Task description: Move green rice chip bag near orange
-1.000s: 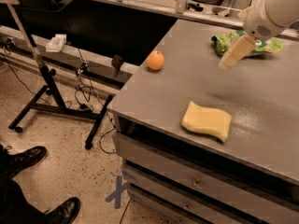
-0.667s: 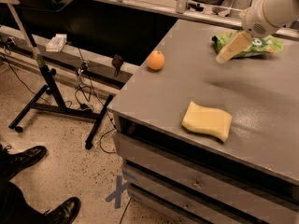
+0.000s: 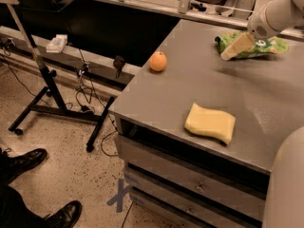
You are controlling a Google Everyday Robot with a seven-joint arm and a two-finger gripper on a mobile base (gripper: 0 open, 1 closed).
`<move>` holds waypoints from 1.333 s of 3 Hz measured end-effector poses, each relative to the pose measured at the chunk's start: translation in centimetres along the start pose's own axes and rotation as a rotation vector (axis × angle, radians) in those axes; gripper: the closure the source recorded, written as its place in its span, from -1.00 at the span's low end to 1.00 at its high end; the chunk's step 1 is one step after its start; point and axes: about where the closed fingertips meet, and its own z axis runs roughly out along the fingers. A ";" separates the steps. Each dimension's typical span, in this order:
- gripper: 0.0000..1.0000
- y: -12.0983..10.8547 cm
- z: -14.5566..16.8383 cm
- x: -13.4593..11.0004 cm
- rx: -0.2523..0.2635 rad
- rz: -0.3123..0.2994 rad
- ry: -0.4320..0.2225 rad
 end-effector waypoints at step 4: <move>0.30 -1.5 3.9 1.8 0.011 0.029 0.067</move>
Offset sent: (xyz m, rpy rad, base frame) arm 0.0419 -0.0475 -0.0238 -0.0545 0.0208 -0.1364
